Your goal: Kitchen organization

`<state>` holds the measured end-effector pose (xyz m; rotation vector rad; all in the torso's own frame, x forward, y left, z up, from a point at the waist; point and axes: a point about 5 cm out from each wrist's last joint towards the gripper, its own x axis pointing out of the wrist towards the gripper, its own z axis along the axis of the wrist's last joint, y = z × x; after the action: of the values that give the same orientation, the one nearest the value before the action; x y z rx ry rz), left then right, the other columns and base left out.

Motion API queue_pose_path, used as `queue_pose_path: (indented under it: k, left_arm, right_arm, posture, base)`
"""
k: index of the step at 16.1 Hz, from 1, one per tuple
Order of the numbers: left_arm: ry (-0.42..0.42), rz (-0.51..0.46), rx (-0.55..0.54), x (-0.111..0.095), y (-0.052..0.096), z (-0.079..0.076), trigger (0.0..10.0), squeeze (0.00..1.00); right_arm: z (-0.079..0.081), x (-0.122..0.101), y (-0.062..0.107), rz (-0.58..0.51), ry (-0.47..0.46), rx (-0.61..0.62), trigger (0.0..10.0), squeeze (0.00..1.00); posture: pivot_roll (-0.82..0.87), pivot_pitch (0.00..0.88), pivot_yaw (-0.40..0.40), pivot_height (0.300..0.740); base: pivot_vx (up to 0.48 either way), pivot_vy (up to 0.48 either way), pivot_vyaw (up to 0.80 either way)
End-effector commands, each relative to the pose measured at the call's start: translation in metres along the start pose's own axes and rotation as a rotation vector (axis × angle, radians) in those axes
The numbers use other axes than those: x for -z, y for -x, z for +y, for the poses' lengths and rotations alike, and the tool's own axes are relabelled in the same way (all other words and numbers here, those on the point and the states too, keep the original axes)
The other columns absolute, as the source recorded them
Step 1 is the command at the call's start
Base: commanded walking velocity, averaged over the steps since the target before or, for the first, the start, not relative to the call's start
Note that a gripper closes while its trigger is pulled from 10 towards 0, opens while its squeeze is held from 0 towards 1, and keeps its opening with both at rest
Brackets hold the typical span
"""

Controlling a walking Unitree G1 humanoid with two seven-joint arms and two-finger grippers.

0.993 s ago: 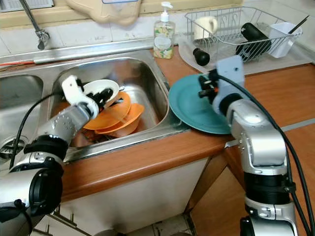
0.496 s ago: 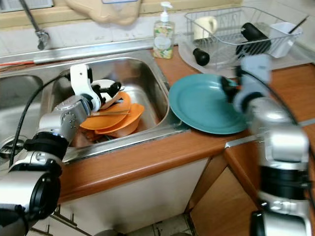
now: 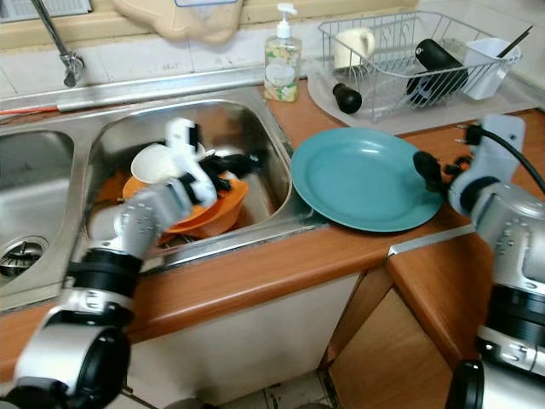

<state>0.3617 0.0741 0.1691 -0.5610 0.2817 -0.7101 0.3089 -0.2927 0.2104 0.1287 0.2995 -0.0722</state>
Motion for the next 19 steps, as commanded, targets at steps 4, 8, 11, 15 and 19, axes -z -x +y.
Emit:
queue_pose_path:
  k: [4,8,11,15,19]
  left_arm:
    - [0.130,0.048,0.026,0.013,-0.013,-0.009,10.0,0.00]
    - [0.154,0.105,0.042,0.029,-0.023,-0.015,10.0,0.00]
    - [0.165,0.112,0.034,0.031,-0.026,-0.014,10.0,0.00]
    - [0.218,0.089,0.046,0.032,-0.031,-0.016,10.0,0.00]
    - [0.313,0.044,0.056,0.033,-0.035,-0.018,8.9,0.00]
  right_arm:
    - [0.000,0.014,0.004,0.088,-0.130,-0.098,10.0,1.00]
    - [0.020,0.030,0.002,0.150,-0.163,-0.208,10.0,0.00]
    - [0.025,0.032,0.003,0.165,-0.167,-0.241,10.0,0.00]
    - [0.040,0.032,0.004,0.159,-0.160,-0.319,10.0,0.00]
    - [0.061,0.028,0.009,0.128,-0.150,-0.447,10.0,0.00]
  posture:
    - [-0.21,0.000,0.060,0.740]
    - [-0.21,0.000,0.061,0.740]
    - [-0.21,0.000,0.061,0.740]
    - [-0.21,0.000,0.062,0.740]
    - [-0.21,0.000,0.063,0.740]
  base:
    - [0.000,0.000,0.00]
    - [0.000,0.000,0.00]
    - [0.000,0.000,0.00]
    - [0.000,0.000,0.00]
    - [0.000,0.000,0.00]
